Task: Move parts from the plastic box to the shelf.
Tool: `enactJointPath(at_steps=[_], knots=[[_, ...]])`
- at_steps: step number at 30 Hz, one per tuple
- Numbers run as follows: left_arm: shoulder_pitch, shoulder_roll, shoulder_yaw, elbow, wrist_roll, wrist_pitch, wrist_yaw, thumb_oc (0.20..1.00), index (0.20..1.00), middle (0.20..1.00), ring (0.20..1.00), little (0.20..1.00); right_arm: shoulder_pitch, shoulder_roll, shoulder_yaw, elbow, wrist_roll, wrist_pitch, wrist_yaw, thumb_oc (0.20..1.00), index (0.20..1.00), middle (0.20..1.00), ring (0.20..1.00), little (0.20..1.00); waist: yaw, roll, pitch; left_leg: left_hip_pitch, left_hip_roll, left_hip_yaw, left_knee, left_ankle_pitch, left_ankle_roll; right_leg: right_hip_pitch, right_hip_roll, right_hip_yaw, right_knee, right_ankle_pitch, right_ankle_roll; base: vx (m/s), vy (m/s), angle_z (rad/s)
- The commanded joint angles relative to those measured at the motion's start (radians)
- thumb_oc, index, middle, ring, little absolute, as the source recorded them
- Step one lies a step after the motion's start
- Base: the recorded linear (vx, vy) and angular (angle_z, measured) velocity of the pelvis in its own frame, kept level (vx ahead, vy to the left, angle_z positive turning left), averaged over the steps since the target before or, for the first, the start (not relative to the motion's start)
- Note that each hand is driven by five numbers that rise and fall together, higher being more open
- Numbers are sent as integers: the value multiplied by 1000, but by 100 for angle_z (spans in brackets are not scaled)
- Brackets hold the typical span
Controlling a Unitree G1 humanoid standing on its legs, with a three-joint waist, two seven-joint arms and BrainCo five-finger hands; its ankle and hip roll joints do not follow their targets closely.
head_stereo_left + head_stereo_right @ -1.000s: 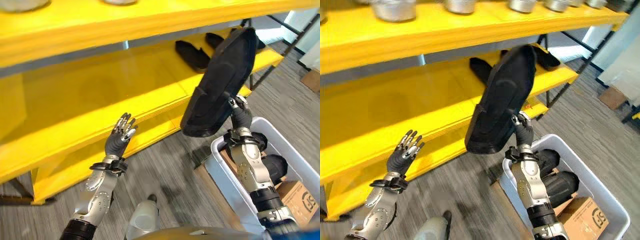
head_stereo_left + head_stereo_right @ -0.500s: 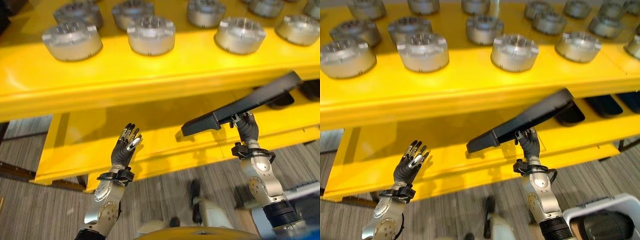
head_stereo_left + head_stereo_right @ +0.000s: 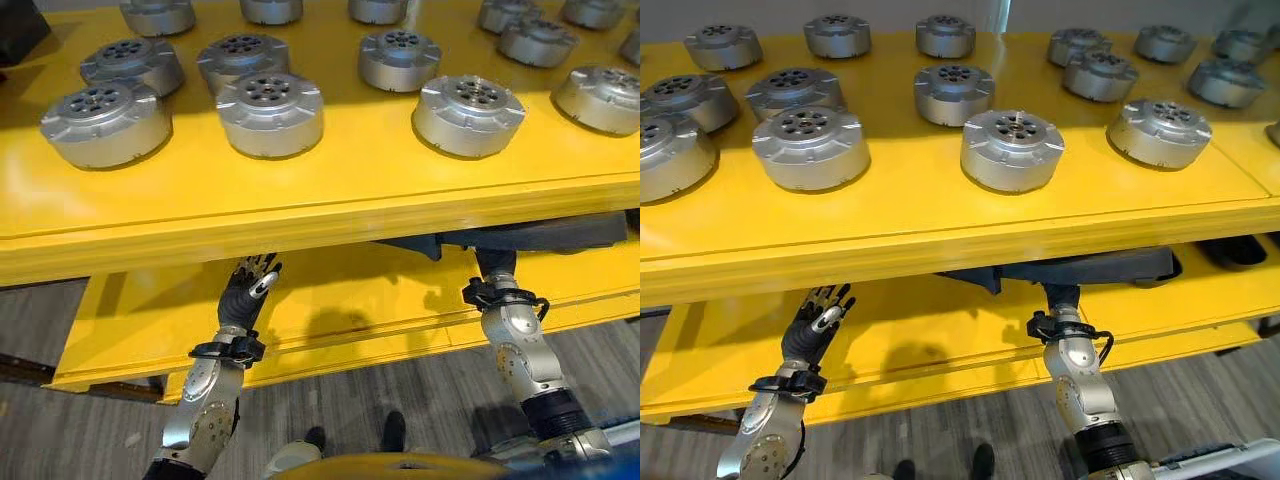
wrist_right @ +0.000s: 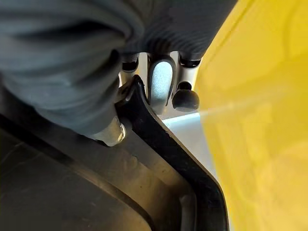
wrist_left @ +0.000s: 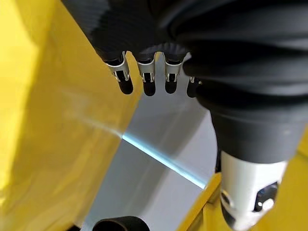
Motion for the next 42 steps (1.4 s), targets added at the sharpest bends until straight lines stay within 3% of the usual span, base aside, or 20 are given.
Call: enactJointPath(at_steps=[1,4,5,6,7,8,9,13,14,17,21,28,33,42], knots=[[-31,69,-12,-47,-9,-22,-28,1000,1000,1000,1000,1000,-50,-10,-48,-63,25,-82,15,200,200,200,200,200,21,-54,-48,-2,-42,-18,-21,39,-7,22,-41,-38,116,-113,56,-23,-108,54],[-28,61,-25,-42,-12,-16,-37,1000,1000,1000,1000,1000,-33,-14,-51,-67,28,-85,15,200,200,200,200,200,30,-54,-37,-30,-48,-36,2,50,-21,37,-39,-63,102,-117,47,-53,-59,44],[-45,59,-34,-39,-15,-17,-36,1000,1000,1000,1000,1000,-28,-22,-69,-73,22,-92,7,200,200,200,200,200,15,-58,-16,-79,-40,43,77,40,-38,42,-57,-90,112,-124,45,-71,2,44],[-45,59,-35,-39,-15,-17,-36,1000,1000,1000,1000,1000,-28,-22,-69,-73,22,-92,7,200,200,200,200,200,14,-58,-17,-81,-40,43,77,40,-38,40,-58,-91,112,-123,45,-105,75,51],[-63,54,-38,-30,-15,-18,-33,1000,1000,1000,1000,1000,-30,-32,-78,-77,12,-97,-8,200,200,200,200,200,-5,-60,1,-109,8,170,124,46,-42,40,-73,-106,125,-128,45,-99,102,70],[-74,51,-45,-25,-22,-17,-38,1000,1000,1000,1000,1000,-39,-32,-71,-74,17,-93,-15,200,200,200,200,200,-13,-61,13,-111,74,254,132,48,-40,41,-85,-109,132,-125,48,-104,125,79],[-74,49,-44,-25,-23,-18,-37,1000,1000,1000,1000,1000,-39,-27,-71,-73,16,-90,-20,200,200,200,200,200,-11,-59,15,-108,112,280,133,61,-47,44,-90,-108,132,-126,51,-40,119,69],[-61,48,-41,-33,-24,-12,-31,1000,1000,1000,1000,1000,-24,-14,-58,-53,13,-81,-22,200,200,200,200,200,-5,-34,-2,-76,196,239,60,108,-76,60,-100,-101,149,-140,67,48,155,15],[-60,45,-40,-29,-22,-8,-30,1000,1000,1000,1000,1000,-17,-9,-51,-42,15,-72,-18,200,200,200,200,200,-7,-19,-12,-54,198,231,16,103,-73,56,-113,-103,176,-145,74,73,252,-8],[-63,48,-43,-19,-15,-6,-35,1000,1000,1000,1000,1000,-7,-1,-46,-32,15,-64,-10,200,200,200,200,200,-10,-12,-21,-47,186,237,2,92,-67,48,-129,-101,196,-145,79,39,197,6],[-82,65,-46,-16,-6,-8,-37,1000,1000,1000,1000,1000,-12,16,-30,-13,10,-46,4,200,200,200,200,200,-6,-27,-25,-52,124,257,49,40,-48,76,-195,-112,195,-121,109,50,183,39],[-94,80,-32,-11,11,-16,-19,1000,1000,1000,1000,1000,-63,17,-8,18,-17,-24,4,200,200,200,200,200,0,-51,-32,-54,78,301,89,-5,-27,73,-241,-88,190,-87,141,40,134,-7],[-85,82,-29,-16,11,-16,-17,1000,1000,1000,1000,1000,-105,14,5,70,-19,-16,-1,200,200,200,200,200,3,-60,-33,-51,72,312,94,-14,-21,70,-244,-75,188,-78,148,30,37,-19],[-45,95,-38,-33,-11,0,-35,1000,1000,1000,1000,1000,-233,37,78,397,14,26,5,200,200,200,200,200,15,-70,-32,-23,81,330,82,-18,-20,72,-234,-53,186,-77,150,23,-1,-8]])
